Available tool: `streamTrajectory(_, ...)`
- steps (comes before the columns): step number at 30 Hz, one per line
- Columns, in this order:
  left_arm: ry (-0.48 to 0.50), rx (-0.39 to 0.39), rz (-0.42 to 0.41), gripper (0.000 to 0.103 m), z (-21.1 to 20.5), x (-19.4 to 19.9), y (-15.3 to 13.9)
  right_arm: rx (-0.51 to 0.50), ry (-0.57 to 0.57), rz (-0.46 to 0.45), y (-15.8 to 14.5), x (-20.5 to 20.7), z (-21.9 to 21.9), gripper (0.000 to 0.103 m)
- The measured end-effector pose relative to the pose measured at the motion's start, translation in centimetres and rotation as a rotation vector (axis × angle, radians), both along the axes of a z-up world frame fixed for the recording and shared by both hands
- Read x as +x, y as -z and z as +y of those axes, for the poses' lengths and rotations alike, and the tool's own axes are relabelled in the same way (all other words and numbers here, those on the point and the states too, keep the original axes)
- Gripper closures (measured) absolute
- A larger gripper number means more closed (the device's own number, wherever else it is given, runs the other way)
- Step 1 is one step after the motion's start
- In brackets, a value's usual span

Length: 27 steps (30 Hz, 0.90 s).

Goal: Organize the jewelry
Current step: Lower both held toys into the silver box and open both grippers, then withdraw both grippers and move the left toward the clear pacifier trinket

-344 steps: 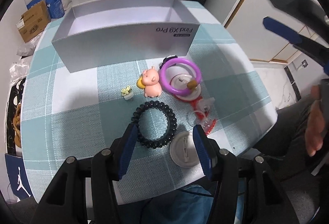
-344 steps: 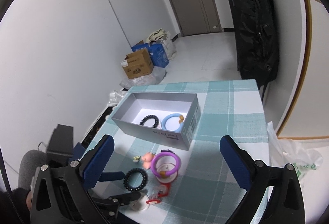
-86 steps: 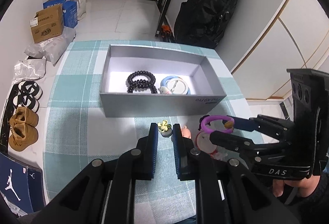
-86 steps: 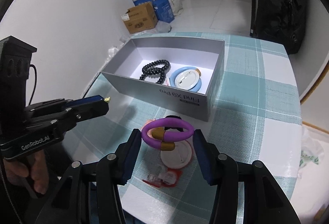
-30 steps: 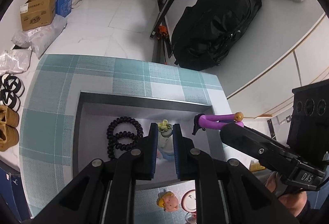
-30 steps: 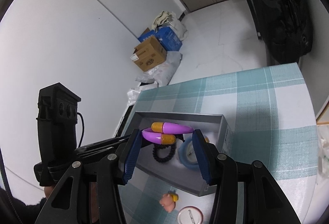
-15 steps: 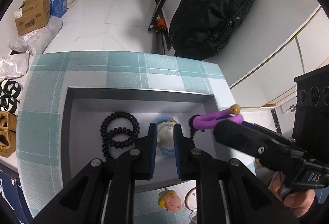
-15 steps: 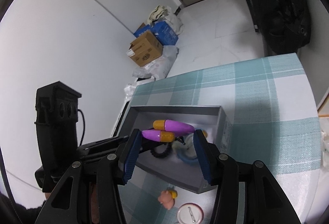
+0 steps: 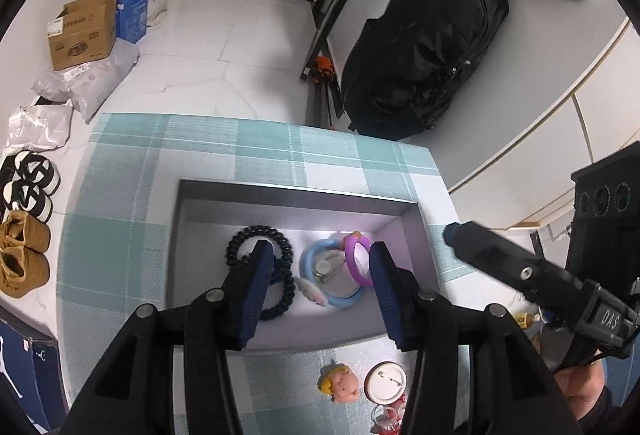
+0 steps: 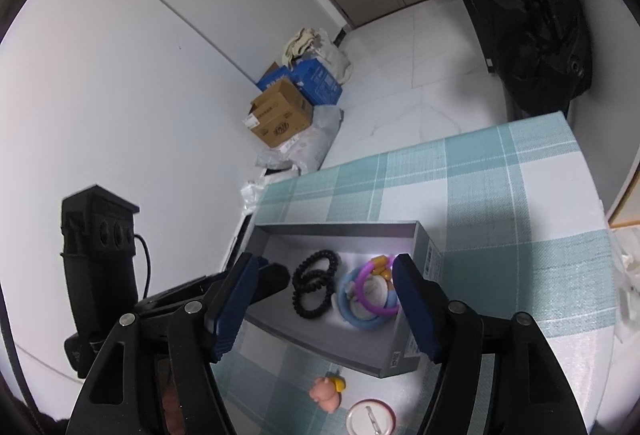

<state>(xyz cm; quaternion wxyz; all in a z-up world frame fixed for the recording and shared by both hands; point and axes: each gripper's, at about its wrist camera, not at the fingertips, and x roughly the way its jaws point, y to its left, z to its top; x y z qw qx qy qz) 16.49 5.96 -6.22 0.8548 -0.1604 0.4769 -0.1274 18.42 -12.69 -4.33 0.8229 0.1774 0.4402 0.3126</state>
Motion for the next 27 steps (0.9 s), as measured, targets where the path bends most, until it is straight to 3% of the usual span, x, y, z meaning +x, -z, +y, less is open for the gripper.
streamTrajectory(6, -0.013, -0.024, -0.046, 0.059, 0.4, -1.4, -0.7, 0.011, 0.034, -0.054, -1.1, -1.0, -1.3, 0.028)
streamTrajectory(14, 0.036, 0.04, -0.093, 0.058, -0.9, -4.8, -0.9, -0.006, 0.07, -0.065, -1.2, -3.3, -3.2, 0.018)
streamTrajectory(27, 0.198, 0.026, -0.003, 0.058, -4.3, -10.2, 1.2, -0.089, 0.092, 0.017, 0.4, -6.6, -5.2, 0.012)
